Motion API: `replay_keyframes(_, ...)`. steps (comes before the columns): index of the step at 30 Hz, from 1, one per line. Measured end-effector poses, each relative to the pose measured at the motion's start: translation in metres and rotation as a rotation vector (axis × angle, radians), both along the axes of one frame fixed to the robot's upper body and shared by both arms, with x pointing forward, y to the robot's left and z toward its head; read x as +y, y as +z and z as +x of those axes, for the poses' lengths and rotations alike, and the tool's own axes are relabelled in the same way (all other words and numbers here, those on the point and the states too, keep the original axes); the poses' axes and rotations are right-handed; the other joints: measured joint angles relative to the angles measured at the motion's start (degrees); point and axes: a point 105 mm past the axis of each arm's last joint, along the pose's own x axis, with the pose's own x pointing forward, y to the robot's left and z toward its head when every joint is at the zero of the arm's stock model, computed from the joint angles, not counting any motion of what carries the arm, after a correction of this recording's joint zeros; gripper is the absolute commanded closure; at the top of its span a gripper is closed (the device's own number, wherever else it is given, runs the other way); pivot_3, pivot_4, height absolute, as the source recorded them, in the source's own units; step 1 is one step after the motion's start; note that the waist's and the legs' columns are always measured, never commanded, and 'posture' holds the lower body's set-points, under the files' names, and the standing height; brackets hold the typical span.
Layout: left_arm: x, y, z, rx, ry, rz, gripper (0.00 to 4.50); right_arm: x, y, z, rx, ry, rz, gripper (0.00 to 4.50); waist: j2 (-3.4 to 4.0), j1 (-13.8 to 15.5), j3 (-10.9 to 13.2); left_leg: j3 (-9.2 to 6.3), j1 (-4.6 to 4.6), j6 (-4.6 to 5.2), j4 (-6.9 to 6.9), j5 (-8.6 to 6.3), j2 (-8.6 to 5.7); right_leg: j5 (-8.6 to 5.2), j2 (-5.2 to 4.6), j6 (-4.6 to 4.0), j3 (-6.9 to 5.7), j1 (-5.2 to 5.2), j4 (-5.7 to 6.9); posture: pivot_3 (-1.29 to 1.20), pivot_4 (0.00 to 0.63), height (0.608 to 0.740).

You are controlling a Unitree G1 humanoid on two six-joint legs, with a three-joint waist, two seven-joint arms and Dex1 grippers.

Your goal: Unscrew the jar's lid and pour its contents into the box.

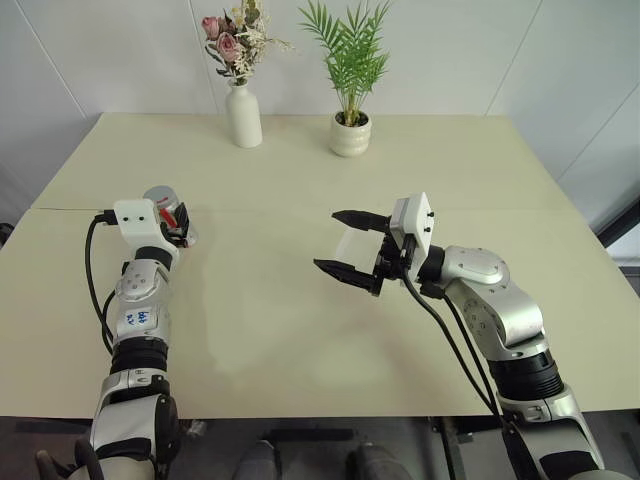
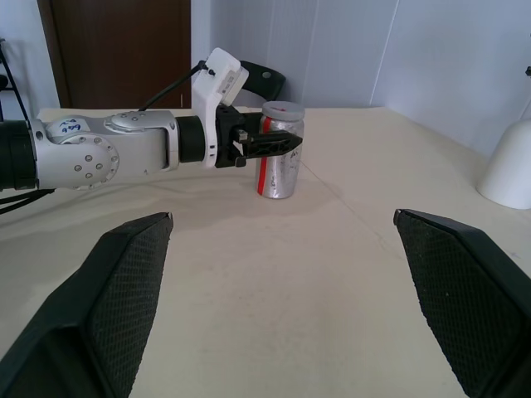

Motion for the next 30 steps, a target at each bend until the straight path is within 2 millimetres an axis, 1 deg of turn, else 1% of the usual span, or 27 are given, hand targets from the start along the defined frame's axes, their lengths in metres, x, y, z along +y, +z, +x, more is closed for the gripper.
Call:
replay_keyframes(6, -0.001, 0.000, 0.001, -0.004, -0.010, -0.003, 1.91, 0.000, 0.000, 0.000, 0.000, 0.004, -0.001, 0.00, 0.00, 0.0, 0.0, 0.00, 0.00, 0.00, 0.00, 0.00, 0.00, 0.00, 0.00, 0.00, 0.00, 0.00, 0.01, 0.00, 0.150, 0.740)
replay_keyframes(9, -0.006, 0.001, 0.001, -0.009, -0.088, -0.014, 1.91, 0.000, -0.002, -0.001, 0.006, 0.002, -0.002, 0.00, 0.00, 0.1, 0.0, 0.00, 0.00, -0.01, 0.00, 0.01, 0.00, 0.00, 0.00, 0.00, -0.01, 0.01, -0.01, 0.00, 0.150, 0.740)
replay_keyframes(12, -0.018, 0.005, -0.001, -0.018, -0.235, -0.029, 1.91, -0.002, -0.005, -0.001, 0.019, -0.001, -0.010, 0.00, 0.00, 0.1, 0.0, 0.01, -0.03, -0.07, -0.01, 0.04, 0.00, 0.00, 0.00, 0.00, -0.01, -0.01, -0.04, 0.00, 0.150, 0.740)
replay_keyframes(13, -0.024, 0.010, -0.005, -0.028, -0.318, -0.019, 1.91, -0.003, -0.005, -0.002, 0.023, 0.000, -0.014, 0.00, -0.02, 0.1, 0.0, 0.01, -0.06, -0.09, -0.04, 0.05, 0.00, 0.00, 0.00, 0.00, -0.01, -0.02, -0.06, 0.00, 0.150, 0.740)
replay_keyframes(14, -0.028, 0.015, -0.010, -0.032, -0.389, 0.001, 1.91, -0.006, -0.004, -0.003, 0.024, -0.004, -0.016, 0.00, -0.05, 0.0, 0.0, 0.01, -0.06, -0.12, -0.08, 0.07, 0.00, 0.00, 0.00, 0.00, -0.01, -0.02, -0.10, 0.00, 0.150, 0.740)
replay_keyframes(16, -0.039, 0.030, -0.027, -0.029, -0.602, 0.069, 1.91, -0.018, -0.004, -0.006, 0.039, -0.032, -0.022, 0.00, -0.05, -0.1, 0.0, 0.05, -0.06, -0.18, -0.22, 0.09, 0.02, 0.00, 0.01, -0.01, 0.00, -0.05, -0.22, 0.00, 0.150, 0.740)
replay_keyframes(18, -0.047, 0.045, -0.039, -0.038, -0.737, 0.094, 1.91, -0.027, -0.002, -0.006, 0.052, -0.065, -0.029, 0.00, -0.05, -0.1, 0.0, 0.04, -0.06, -0.19, -0.25, 0.09, 0.04, -0.01, 0.01, -0.01, 0.00, -0.05, -0.25, 0.00, 0.150, 0.740)
replay_keyframes(20, -0.057, 0.054, -0.049, -0.030, -0.862, 0.108, 1.91, -0.030, 0.002, -0.008, 0.066, -0.078, -0.030, 0.00, -0.05, -0.1, 0.0, 0.04, -0.04, -0.08, -0.25, 0.04, 0.04, -0.01, 0.00, -0.01, 0.02, -0.03, -0.27, 0.00, 0.150, 0.740)
replay_keyframes(22, -0.073, 0.054, -0.059, 0.014, -0.998, 0.152, 1.91, -0.031, 0.005, -0.012, 0.084, -0.083, -0.042, 0.00, -0.05, -0.1, 0.0, 0.04, -0.05, -0.04, -0.23, 0.01, 0.02, -0.01, -0.01, -0.02, 0.03, -0.02, -0.27, 0.00, 0.150, 0.740)
replay_keyframes(25, -0.101, 0.046, -0.072, 0.073, -1.189, 0.204, 1.91, -0.030, 0.014, -0.014, 0.099, -0.107, -0.040, 0.00, -0.05, -0.1, 0.0, 0.04, -0.05, 0.01, -0.20, -0.01, 0.01, 0.00, -0.02, -0.02, 0.06, -0.01, -0.28, 0.00, 0.150, 0.740)
replay_keyframes(28, -0.119, 0.037, -0.077, 0.101, -1.283, 0.209, 1.91, -0.024, 0.028, -0.014, 0.078, -0.124, -0.029, 0.00, -0.05, -0.4, 0.0, 0.03, -0.04, 0.04, -0.21, -0.03, 0.03, 0.00, 0.00, -0.02, 0.07, -0.04, -0.25, 0.00, 0.150, 0.740)
replay_keyframes(30, -0.130, 0.034, -0.077, 0.102, -1.324, 0.206, 1.91, -0.019, 0.033, -0.010, 0.084, -0.146, -0.024, 0.00, -0.05, -0.4, 0.0, 0.02, -0.06, 0.05, -0.22, -0.03, 0.03, 0.00, 0.00, -0.02, 0.08, -0.07, -0.27, 0.00, 0.150, 0.740)
